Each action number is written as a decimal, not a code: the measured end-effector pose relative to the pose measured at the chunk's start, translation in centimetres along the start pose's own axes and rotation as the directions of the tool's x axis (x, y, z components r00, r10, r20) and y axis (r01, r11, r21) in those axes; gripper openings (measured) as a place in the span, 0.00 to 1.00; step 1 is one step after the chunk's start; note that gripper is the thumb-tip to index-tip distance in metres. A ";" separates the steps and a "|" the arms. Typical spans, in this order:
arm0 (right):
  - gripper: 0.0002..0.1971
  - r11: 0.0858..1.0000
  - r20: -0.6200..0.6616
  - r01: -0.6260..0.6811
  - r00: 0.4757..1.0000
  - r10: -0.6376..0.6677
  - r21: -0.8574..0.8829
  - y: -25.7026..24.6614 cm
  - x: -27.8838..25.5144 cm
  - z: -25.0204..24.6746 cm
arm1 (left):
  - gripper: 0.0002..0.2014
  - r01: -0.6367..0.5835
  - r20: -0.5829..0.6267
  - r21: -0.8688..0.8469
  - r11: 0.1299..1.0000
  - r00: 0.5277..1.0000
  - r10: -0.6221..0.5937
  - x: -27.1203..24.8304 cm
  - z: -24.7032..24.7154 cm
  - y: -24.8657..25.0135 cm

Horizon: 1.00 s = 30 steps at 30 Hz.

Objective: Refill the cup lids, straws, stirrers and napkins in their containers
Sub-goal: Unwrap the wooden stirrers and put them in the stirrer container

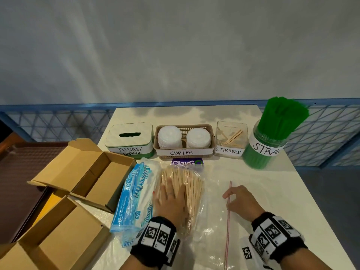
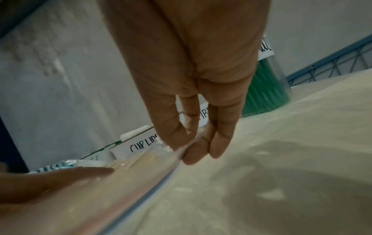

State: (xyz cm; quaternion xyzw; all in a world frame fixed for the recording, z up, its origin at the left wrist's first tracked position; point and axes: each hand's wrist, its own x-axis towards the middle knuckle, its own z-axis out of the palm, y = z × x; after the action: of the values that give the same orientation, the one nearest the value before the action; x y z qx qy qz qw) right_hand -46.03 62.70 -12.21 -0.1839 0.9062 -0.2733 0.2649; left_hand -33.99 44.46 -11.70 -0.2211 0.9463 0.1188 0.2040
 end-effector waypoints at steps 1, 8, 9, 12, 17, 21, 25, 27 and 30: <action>0.12 1.000 0.028 -0.018 0.999 0.019 -0.015 0.4 0.1 0.0 | 0.32 0.012 0.022 0.022 1.000 1.000 -0.012 0.1 0.3 -0.3; 0.10 0.982 0.049 0.028 0.999 -0.019 -0.186 -0.1 0.8 -0.9 | 0.28 0.061 0.058 0.071 0.996 0.996 -0.065 0.2 -0.9 -0.8; 0.09 0.987 -0.052 0.054 0.997 -0.063 -0.154 -0.7 1.6 -1.7 | 0.24 0.055 -0.024 0.058 0.997 0.998 -0.054 0.4 -1.8 -0.4; 0.13 0.982 -0.341 0.148 0.923 -0.179 -0.117 -3.3 4.8 -4.6 | 0.19 -0.105 -0.361 -0.092 0.990 0.930 0.065 2.2 -5.3 1.1; 0.22 0.974 -0.350 0.104 0.921 -0.170 -0.199 -5.8 9.7 -7.8 | 0.23 -0.281 -0.473 -0.168 0.945 0.864 0.173 7.7 -9.6 2.8; 0.16 0.925 -0.212 -0.026 0.975 -0.060 -0.380 -4.7 11.6 -7.9 | 0.23 -0.230 -0.400 -0.151 0.961 0.903 0.153 10.3 -9.0 2.9; 0.12 0.927 -0.263 -0.017 0.961 -0.089 -0.375 -3.3 11.2 -7.1 | 0.20 -0.207 -0.397 -0.160 0.965 0.909 0.129 10.7 -7.9 2.9; 0.10 0.936 -0.296 -0.007 0.949 -0.105 -0.351 -2.8 10.4 -6.5 | 0.18 -0.219 -0.431 -0.184 0.958 0.894 0.122 10.2 -7.9 3.0; 0.10 0.949 -0.313 0.043 0.939 -0.145 -0.311 -2.4 8.9 -5.4 | 0.11 -0.280 -0.484 -0.260 0.924 0.866 0.126 7.8 -8.2 3.5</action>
State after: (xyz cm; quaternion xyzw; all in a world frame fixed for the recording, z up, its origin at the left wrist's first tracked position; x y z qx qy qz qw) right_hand -55.78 58.73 -10.34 -0.2167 0.9588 -0.1724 0.0642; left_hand -44.72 42.03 -7.32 -0.1709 0.9532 0.2372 -0.0776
